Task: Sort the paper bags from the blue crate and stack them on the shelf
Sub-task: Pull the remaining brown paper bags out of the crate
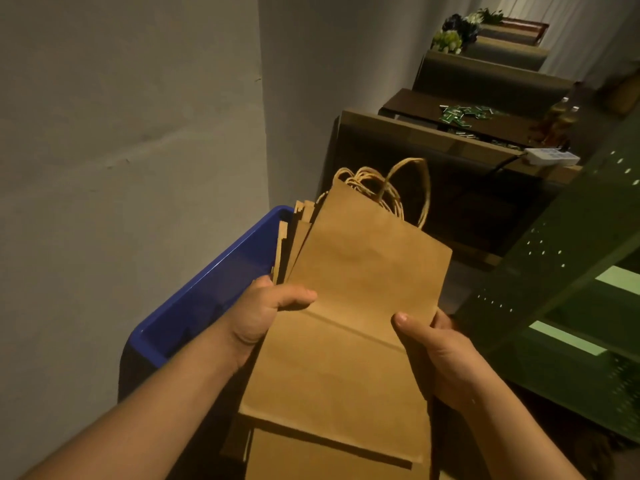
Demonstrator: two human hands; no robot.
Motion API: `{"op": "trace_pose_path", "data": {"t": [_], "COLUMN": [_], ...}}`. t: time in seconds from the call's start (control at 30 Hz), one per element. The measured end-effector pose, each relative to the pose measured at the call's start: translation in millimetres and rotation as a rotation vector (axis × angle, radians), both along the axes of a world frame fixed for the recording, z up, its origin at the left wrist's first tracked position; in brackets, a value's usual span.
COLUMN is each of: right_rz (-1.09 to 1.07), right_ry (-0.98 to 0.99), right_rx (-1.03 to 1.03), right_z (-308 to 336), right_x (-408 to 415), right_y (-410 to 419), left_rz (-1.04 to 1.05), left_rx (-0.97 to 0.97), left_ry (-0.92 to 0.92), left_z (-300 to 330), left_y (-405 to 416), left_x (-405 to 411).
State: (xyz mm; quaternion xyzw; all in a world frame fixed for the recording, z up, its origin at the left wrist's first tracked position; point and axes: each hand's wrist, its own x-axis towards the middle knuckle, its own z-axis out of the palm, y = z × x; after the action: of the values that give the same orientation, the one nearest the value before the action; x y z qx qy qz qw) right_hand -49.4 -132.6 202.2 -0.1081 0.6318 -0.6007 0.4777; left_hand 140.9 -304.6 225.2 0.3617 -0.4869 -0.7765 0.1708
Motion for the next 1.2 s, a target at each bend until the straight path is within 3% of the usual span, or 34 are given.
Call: {"op": "trace_pose_path", "data": {"t": [0.13, 0.33, 0.5, 0.63, 0.9, 1.07, 1.2], "right_rz": [-0.041, -0.056, 0.169, 0.019, -0.245, -0.204, -0.152], "right_ry": [-0.1, -0.075, -0.022, 0.059, 0.053, 0.111, 0.148], "right_rx": [-0.033, 0.101, 0.077, 0.056, 0.195, 0.157, 0.176], "right_z": [-2, -11, -14, -16, 1, 3, 7], "right_x": [1, -1, -11, -4, 13, 13, 8], "right_y": [0, 7, 2, -7, -6, -3, -5], "left_rz": [-0.071, -0.099, -0.138, -0.069, 0.014, -0.023, -0.019], "left_rx": [0.163, 0.249, 0.039, -0.041, 0.048, -0.115, -0.036], "left_ry": [0.07, 0.037, -0.069, -0.088, -0.015, -0.027, -0.063], "left_z": [-7, -33, -35, -37, -42, -36, -46], "left_y": [-8, -12, -8, -6, -1, 1, -1], "left_x": [-6, 5, 6, -1, -8, -18, -15]}}
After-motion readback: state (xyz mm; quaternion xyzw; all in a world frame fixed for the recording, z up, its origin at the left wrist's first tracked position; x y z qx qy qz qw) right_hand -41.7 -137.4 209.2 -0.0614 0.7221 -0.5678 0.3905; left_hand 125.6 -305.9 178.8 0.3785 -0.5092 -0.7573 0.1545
